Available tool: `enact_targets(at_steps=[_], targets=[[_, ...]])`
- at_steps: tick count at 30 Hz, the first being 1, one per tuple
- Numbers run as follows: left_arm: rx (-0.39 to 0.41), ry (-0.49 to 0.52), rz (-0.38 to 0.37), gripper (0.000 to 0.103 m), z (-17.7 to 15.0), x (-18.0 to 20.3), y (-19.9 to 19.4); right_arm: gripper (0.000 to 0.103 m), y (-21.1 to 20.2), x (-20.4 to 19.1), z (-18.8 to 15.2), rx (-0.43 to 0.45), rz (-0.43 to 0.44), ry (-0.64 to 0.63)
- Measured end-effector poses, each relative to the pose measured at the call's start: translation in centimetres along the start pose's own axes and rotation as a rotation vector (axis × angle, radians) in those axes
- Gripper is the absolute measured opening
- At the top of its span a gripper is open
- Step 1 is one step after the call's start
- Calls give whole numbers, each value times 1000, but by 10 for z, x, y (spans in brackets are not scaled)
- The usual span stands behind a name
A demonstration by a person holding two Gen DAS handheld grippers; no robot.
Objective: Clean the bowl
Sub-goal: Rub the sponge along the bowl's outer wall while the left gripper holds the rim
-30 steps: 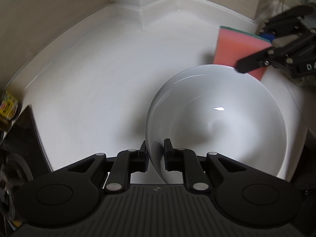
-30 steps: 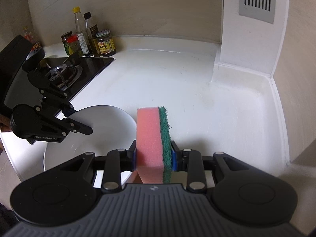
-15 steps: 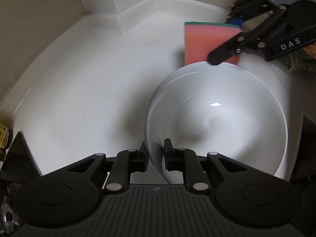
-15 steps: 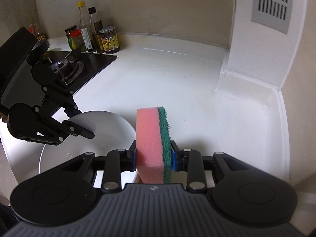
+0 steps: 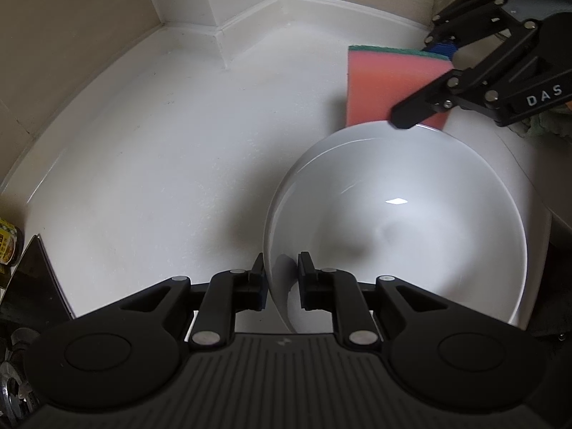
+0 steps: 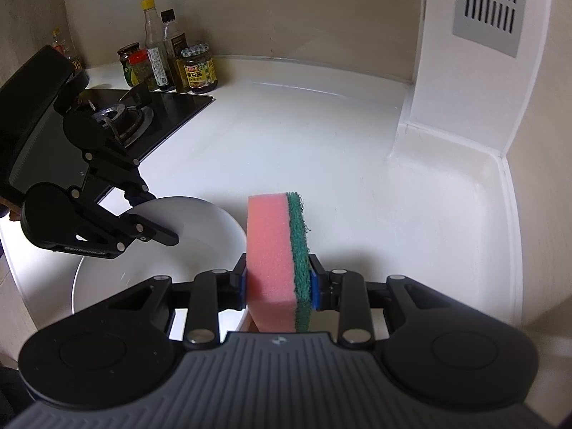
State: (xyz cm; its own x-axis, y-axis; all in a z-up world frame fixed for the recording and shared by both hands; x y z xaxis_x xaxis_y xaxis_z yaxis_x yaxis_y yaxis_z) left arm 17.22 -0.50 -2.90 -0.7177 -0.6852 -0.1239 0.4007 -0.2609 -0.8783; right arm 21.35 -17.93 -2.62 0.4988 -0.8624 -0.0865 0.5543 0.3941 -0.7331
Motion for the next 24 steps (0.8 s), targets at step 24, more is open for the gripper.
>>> enact_targets(at_steps=[24], targets=[[21,-84,39,18,3,-4,12,27,-45,-21,-4,74,-71,-35]])
Point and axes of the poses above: each gripper's, at about its wrist camera, not at the fingertips, and y roughly the way its jaws point, x to its right, z to its top, the point moved 3 cm from there along y, roughly the way its jaws point, and after that the axes turned 1 degree about x, right-handed, at the moved point
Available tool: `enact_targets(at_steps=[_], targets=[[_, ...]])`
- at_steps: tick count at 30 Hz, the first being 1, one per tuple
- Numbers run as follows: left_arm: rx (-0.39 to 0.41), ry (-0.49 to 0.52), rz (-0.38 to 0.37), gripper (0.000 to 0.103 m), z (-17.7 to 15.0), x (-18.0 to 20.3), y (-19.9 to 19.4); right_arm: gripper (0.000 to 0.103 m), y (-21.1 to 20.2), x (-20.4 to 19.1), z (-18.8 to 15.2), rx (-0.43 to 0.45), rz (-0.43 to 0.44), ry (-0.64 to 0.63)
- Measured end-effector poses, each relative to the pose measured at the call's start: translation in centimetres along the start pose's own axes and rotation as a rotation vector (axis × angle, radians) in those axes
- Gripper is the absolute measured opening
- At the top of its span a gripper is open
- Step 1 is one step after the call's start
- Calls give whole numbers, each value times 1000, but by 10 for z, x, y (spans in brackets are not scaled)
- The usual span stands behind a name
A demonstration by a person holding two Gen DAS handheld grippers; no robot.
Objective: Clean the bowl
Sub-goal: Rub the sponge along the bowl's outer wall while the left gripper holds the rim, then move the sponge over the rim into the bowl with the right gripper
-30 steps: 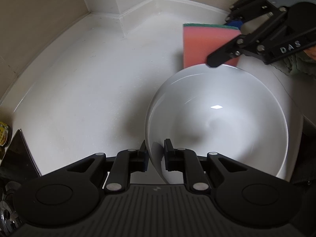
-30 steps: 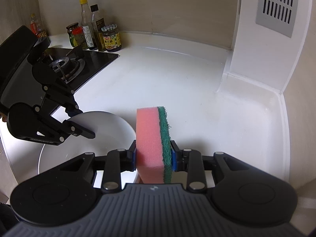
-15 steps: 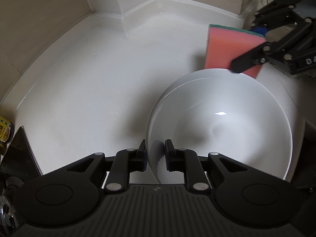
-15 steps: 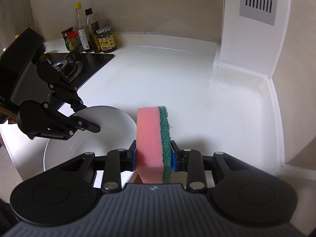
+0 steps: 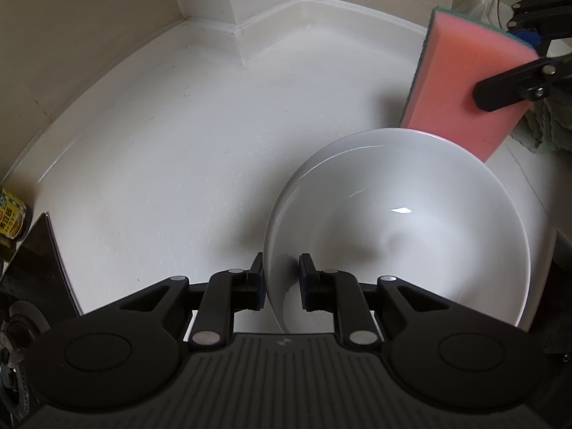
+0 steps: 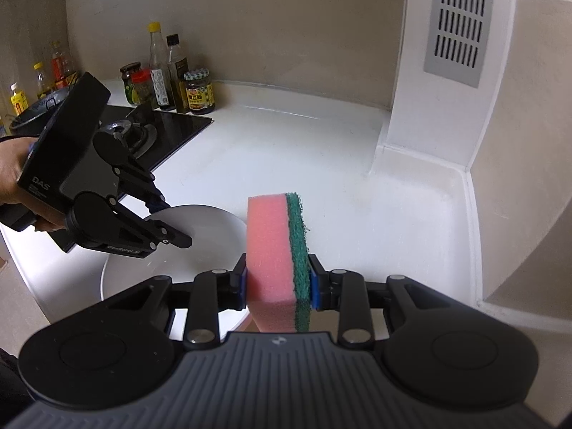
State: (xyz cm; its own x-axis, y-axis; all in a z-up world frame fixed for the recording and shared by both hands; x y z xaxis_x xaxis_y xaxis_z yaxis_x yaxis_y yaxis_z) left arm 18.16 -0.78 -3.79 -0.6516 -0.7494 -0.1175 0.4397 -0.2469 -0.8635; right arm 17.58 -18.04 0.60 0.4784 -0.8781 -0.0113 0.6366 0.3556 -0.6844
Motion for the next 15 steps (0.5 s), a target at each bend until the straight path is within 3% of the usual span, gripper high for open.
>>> enact_targets(at_steps=[9,15], targets=[[17,78,-33,18,1,-4,5,27,42,0,17,-28,60,-68],[4,99,-57,19,18,-17,18,27,59,-4,25,-28,113,-187]])
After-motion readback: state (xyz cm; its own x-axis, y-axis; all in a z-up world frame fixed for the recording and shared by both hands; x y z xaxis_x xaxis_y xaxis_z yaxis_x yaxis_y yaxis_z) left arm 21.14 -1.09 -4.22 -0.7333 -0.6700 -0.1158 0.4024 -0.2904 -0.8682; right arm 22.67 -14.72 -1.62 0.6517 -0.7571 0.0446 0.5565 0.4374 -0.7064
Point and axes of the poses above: each gripper's, at about its wrist camera, not at the fingertips, and y roughly the way its jaws point, x to its right, z to its top, the point moved 3 cm from there along y, roughly the way its jaws point, and after that the axes turned 1 degree about x, right-handed, at the moved point
